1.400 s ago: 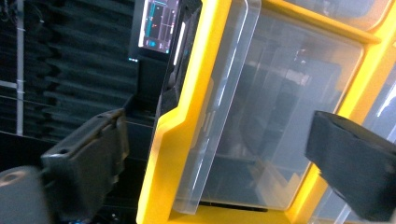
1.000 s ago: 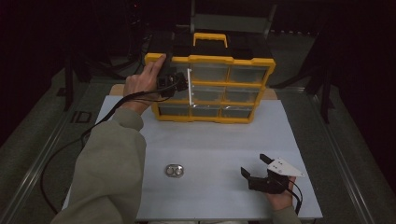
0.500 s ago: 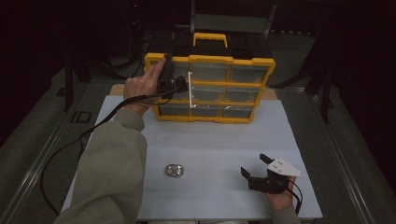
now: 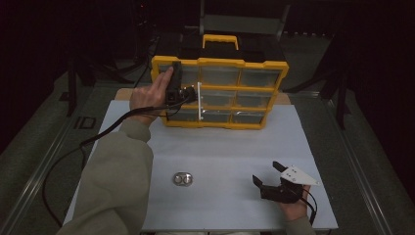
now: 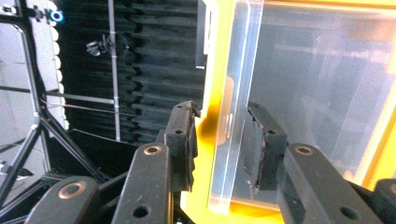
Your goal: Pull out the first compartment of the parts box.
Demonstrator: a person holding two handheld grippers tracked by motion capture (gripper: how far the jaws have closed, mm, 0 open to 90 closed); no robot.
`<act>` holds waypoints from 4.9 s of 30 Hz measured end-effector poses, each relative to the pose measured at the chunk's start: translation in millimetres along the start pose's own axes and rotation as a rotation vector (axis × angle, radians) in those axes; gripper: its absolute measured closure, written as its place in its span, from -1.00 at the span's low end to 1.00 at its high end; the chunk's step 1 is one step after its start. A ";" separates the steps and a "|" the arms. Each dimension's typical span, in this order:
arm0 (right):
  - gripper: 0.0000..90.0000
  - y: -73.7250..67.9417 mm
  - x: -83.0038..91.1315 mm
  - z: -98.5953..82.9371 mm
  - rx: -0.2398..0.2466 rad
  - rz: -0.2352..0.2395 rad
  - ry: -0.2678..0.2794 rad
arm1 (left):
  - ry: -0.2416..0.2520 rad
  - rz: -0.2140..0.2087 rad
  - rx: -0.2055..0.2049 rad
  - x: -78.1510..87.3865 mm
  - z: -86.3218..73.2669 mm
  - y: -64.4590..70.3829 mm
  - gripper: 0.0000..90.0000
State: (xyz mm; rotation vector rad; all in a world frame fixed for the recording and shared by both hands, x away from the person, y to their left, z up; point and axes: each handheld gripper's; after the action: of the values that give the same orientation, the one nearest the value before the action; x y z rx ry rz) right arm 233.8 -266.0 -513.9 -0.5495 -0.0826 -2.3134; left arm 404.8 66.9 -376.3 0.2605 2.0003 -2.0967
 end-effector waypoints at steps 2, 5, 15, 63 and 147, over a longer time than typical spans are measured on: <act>-0.82 -0.2 -0.1 0.1 -0.002 -0.002 0.003 | 0.005 0.008 0.003 2.6 -0.8 -0.4 0.49; -0.81 -0.4 -0.2 0.1 -0.001 -0.002 0.001 | 0.008 0.007 0.005 6.2 -2.6 -1.8 0.50; -0.81 -0.5 -0.4 0.1 0.000 -0.002 0.000 | -0.020 -0.005 -0.058 7.6 -5.9 0.8 0.63; -0.81 -1.0 -2.6 -0.5 -0.007 -0.004 -0.018 | -0.056 -0.045 -0.055 16.2 -8.9 -4.8 0.79; -0.81 -2.2 -5.1 -0.8 0.002 0.001 -0.025 | -0.023 -0.029 -0.033 77.8 -18.8 -21.8 0.79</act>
State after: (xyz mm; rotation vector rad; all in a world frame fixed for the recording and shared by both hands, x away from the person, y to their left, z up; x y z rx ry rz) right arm 235.2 -261.2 -516.4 -0.5775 -0.0962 -2.3061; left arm 323.5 83.2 -378.6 0.2015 2.0356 -2.0721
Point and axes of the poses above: each handheld gripper's, and its own axes: x roughly backward along the jaws, z roughly out of its top, y roughly to its right, and after that the axes turned 10 degrees about z, right-handed
